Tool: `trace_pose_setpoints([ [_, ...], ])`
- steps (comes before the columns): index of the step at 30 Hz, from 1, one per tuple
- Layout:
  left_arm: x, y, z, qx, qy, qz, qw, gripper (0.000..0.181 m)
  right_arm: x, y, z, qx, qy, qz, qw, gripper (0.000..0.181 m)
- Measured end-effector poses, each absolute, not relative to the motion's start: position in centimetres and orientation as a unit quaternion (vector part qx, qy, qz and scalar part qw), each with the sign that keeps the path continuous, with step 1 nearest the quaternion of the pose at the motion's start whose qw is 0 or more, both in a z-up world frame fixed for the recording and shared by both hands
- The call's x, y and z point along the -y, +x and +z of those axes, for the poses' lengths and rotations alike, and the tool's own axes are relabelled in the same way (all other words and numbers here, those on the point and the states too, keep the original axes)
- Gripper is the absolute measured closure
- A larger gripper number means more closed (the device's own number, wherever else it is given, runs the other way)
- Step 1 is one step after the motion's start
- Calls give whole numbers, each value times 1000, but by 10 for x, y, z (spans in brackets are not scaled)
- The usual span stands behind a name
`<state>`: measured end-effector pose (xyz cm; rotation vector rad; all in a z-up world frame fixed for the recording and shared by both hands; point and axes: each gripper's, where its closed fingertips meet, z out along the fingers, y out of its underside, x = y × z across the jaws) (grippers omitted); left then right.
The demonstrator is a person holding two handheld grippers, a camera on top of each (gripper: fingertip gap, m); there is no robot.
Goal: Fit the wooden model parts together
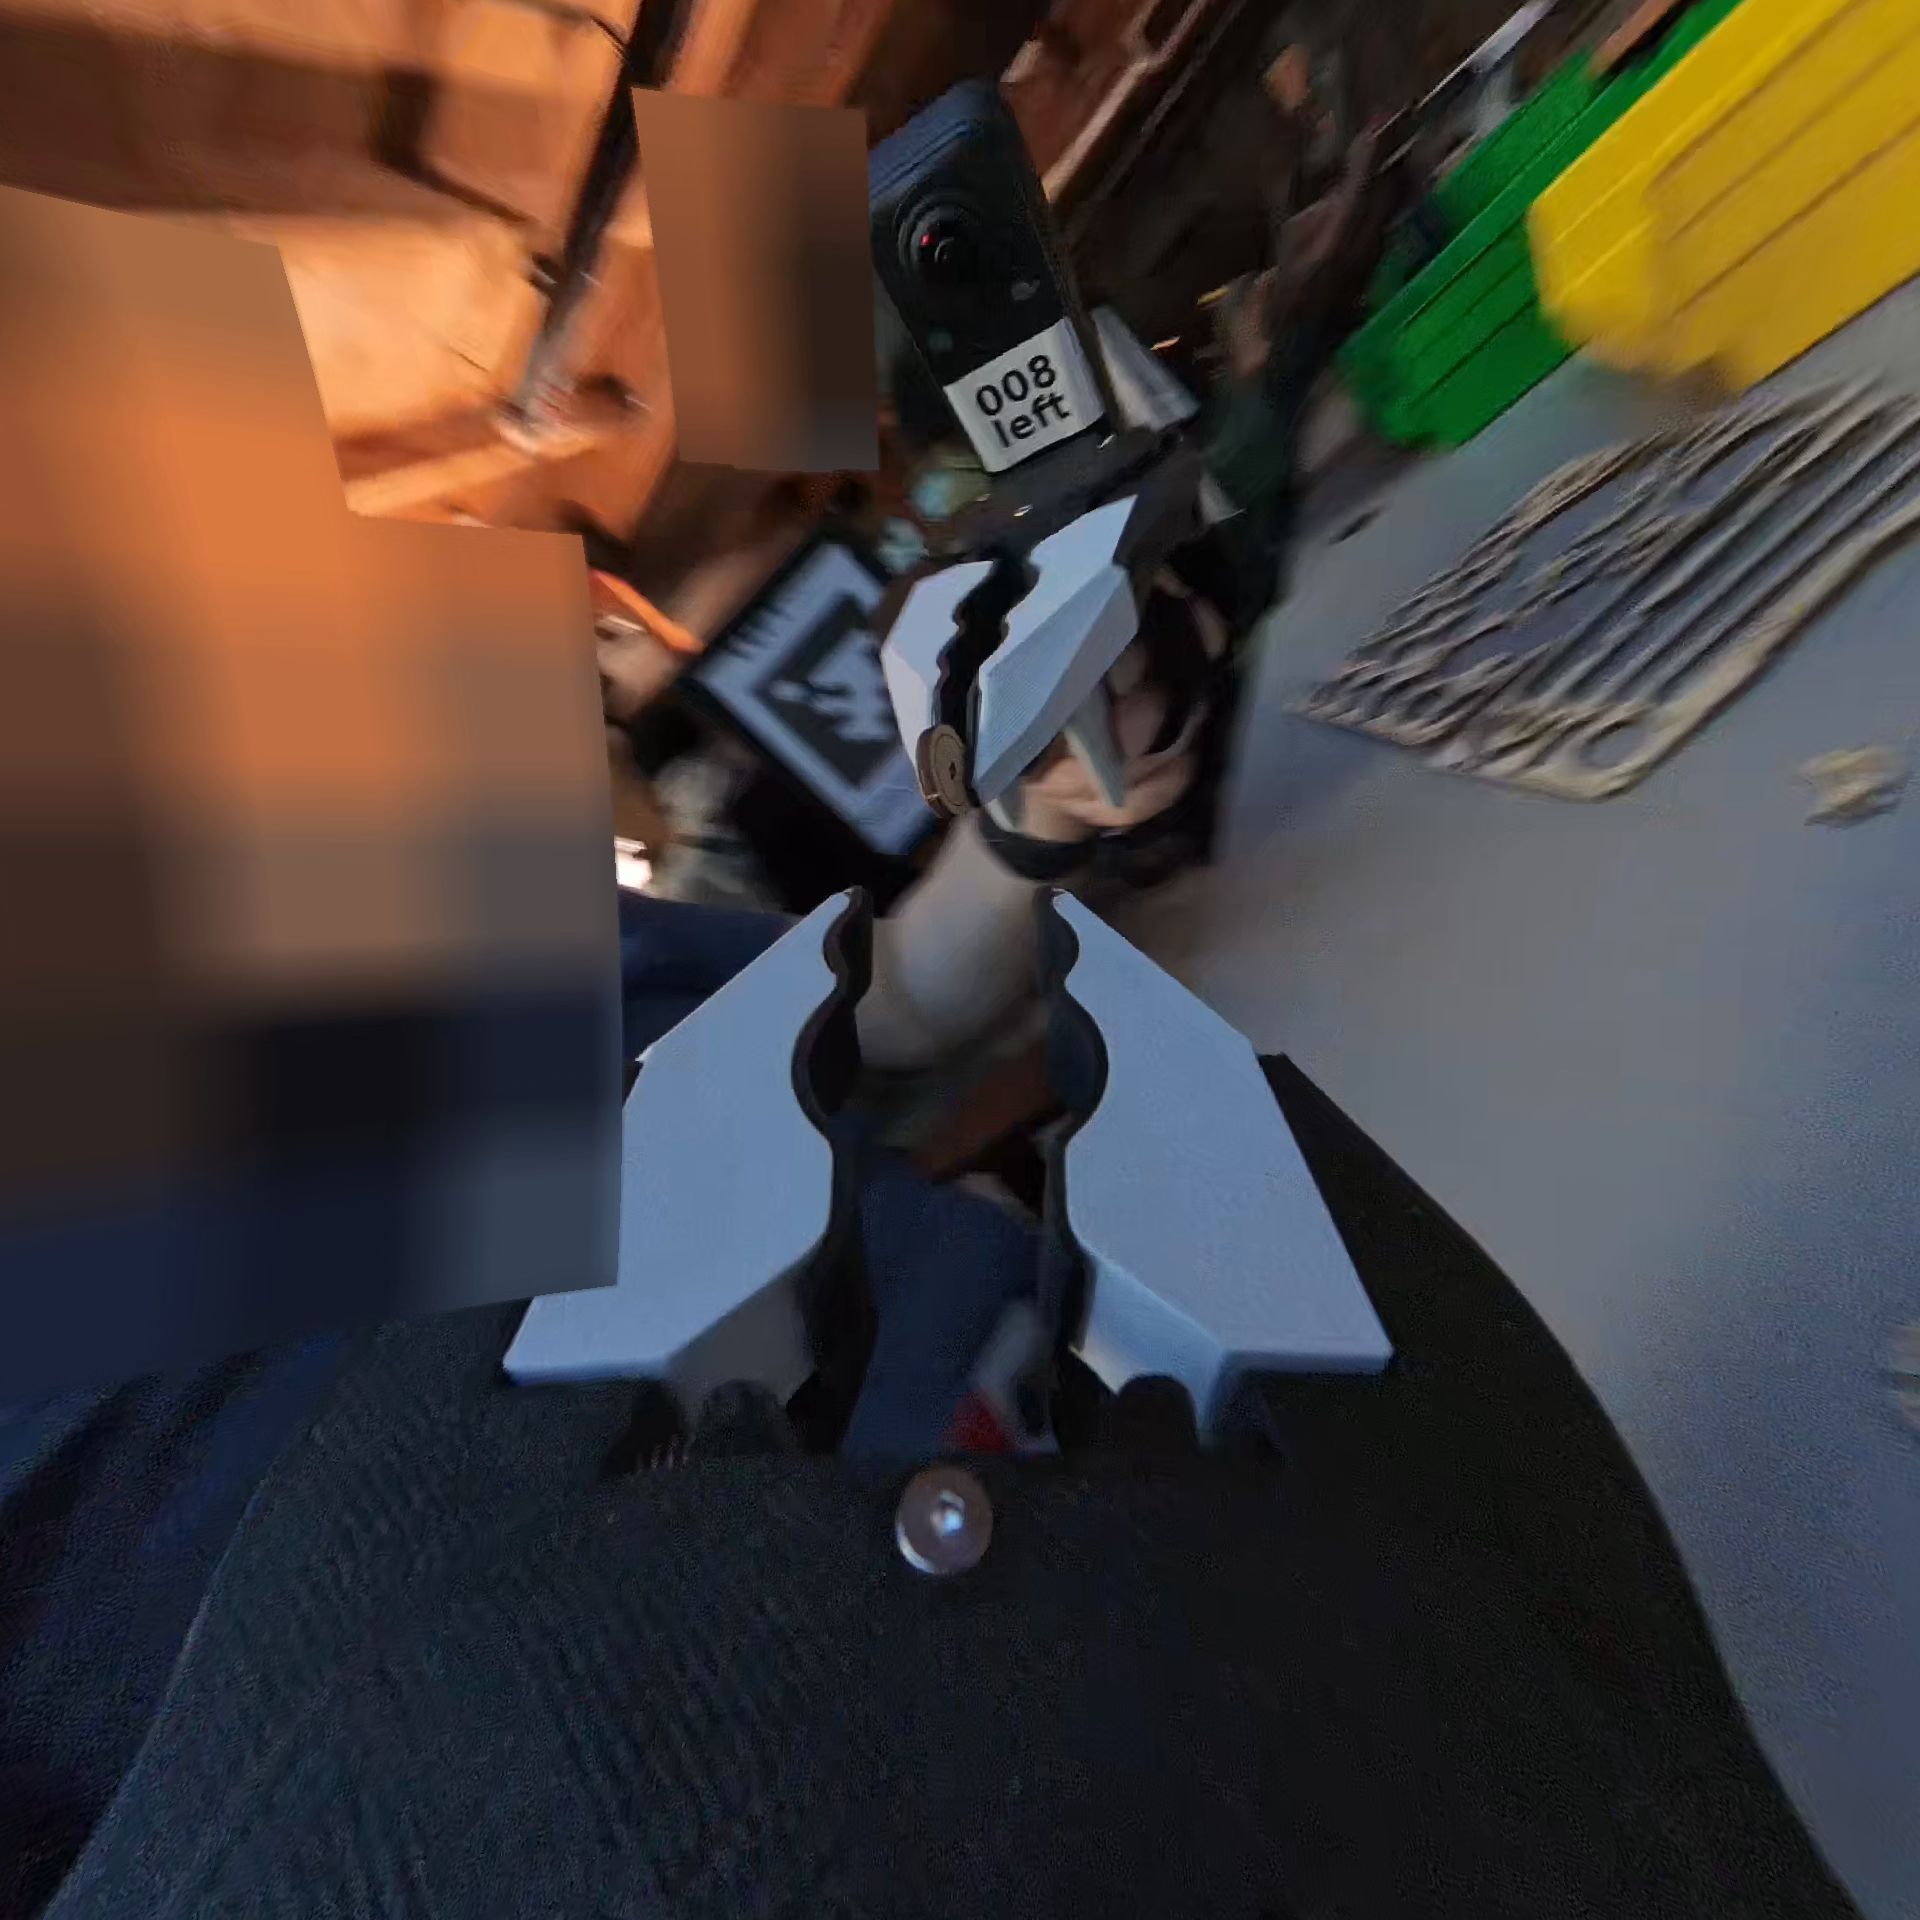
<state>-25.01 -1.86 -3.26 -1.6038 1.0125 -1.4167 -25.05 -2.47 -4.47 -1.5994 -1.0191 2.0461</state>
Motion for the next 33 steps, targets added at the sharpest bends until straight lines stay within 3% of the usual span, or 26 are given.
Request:
trace_pose_setpoints([
  [1,16,-251,-35,-365,-645,-572,352,180,16,-249,-49,415,-578,638,294,148],
  [3,18,-249,-42,-323,-666,-610,283,180,9,-243,-42,513,-542,448,492,149],
  [5,22,-247,-52,-314,-681,-616,240,180,18,-242,-35,587,-479,299,580,151],
  [9,22,-244,-69,-326,-716,-576,222,180,22,-248,-54,654,-466,180,568,151],
  [14,24,-241,-73,-324,-722,-573,211,180,22,-251,-65,659,-467,152,569,163],
  [33,28,-234,-77,-331,-723,-584,165,180,22,-243,-75,654,-471,175,566,166],
])
